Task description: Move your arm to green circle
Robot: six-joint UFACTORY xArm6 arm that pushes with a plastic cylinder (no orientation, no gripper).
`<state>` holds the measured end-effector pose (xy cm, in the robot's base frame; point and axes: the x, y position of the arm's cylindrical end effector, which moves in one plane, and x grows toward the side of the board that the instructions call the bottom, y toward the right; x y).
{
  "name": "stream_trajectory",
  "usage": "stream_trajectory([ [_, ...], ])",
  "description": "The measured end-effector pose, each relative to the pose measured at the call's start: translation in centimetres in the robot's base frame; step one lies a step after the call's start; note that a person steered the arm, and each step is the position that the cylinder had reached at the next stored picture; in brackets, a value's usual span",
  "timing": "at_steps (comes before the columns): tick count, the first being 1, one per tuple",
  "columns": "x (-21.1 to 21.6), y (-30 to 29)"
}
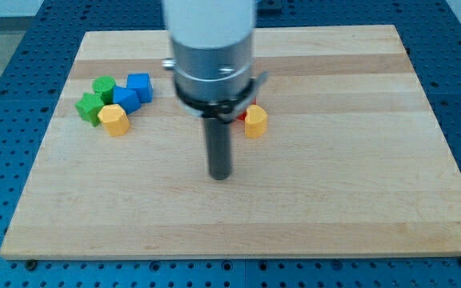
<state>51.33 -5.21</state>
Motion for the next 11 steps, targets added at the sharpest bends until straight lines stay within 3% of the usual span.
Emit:
stream_trajectory([
  [3,-1.7,-16.9],
  [6,-9.5,-25.3],
  [9,-18.6,-23.7],
  [11,-17.0,-19.7],
])
